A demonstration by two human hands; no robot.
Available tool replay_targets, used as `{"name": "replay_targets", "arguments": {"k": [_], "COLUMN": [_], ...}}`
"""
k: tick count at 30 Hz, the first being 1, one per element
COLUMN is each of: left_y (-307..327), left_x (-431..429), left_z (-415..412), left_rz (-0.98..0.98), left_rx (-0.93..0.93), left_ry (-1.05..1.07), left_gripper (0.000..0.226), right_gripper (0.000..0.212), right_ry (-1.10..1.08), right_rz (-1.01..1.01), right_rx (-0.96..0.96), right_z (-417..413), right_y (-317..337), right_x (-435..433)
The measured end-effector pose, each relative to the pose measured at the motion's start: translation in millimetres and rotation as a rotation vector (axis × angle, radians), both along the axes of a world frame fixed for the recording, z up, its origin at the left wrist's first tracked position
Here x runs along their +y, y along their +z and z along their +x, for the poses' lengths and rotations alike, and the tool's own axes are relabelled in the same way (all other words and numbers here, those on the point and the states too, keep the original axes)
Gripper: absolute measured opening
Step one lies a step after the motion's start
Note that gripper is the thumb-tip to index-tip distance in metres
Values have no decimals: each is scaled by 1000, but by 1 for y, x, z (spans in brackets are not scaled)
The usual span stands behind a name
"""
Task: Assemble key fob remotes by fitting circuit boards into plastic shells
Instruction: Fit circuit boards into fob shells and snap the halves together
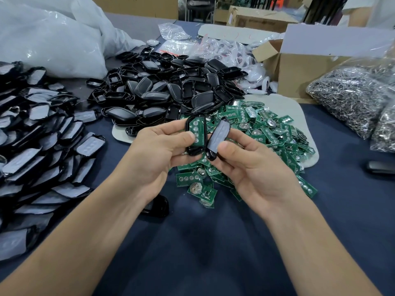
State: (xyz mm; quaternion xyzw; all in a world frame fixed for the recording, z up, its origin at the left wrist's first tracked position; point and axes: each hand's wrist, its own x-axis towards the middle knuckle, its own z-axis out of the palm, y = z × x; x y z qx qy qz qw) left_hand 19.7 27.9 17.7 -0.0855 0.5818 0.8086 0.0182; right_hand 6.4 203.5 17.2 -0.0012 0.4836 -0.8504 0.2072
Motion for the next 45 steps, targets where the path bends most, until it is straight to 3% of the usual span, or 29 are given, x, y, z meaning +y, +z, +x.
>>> {"name": "replay_targets", "arguments": {"k": [18,24,36,45], "left_y": [-3,-5,-10,-6], "left_x": [2,9,23,33], "left_z": [3,3,7,13], "left_rz": [-102,-149,-149,13], "left_rx": [62,102,68,106], "left_ry": [46,36,-4,-38], "left_gripper": [22,28,34,34], "right_gripper": [42,30,28,23], "right_ry": [-36,-165,-503,-596], "right_rz": [130,335,727,897], "right_rx": [109,233,395,564], "right_z": [1,3,5,15], "right_y": [-6,-11,-10,-1], "right_x": [-3,-7,-15,-19]}}
